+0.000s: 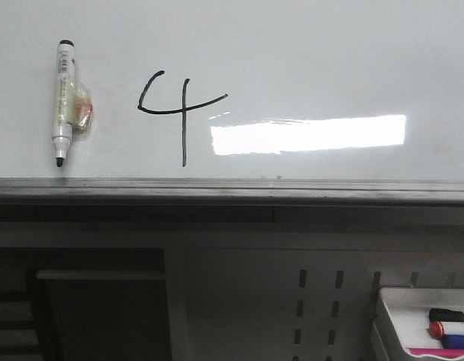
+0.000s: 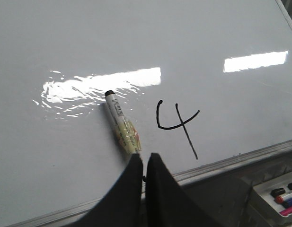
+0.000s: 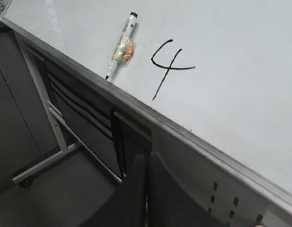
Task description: Write number 4 on whiteboard
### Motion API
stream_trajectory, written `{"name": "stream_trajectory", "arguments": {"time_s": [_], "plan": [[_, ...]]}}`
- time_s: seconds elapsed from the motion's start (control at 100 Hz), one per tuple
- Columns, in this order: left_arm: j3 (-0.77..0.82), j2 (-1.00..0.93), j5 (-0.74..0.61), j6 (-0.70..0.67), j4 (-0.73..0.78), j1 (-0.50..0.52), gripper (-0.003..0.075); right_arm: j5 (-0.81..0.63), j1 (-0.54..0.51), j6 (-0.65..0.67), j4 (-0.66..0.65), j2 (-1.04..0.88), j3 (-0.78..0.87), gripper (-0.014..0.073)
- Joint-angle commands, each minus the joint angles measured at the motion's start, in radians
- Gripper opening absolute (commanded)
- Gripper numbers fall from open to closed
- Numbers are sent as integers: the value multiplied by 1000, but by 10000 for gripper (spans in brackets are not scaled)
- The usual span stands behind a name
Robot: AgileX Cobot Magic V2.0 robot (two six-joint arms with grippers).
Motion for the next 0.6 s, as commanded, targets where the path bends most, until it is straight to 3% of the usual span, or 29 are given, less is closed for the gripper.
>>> {"name": "stream_trajectory", "arguments": {"time_s": [0.0, 0.2, 0.59], "plan": [[20, -82, -71, 1, 43, -7, -20, -79, -6, -7, -6, -78, 34, -64], [49, -165, -77, 1, 5, -7, -20, -78, -6, -7, -6, -194, 90, -64], [51, -165, -77, 1, 5, -7, -20, -78, -6, -7, -6, -198, 93, -64]]}}
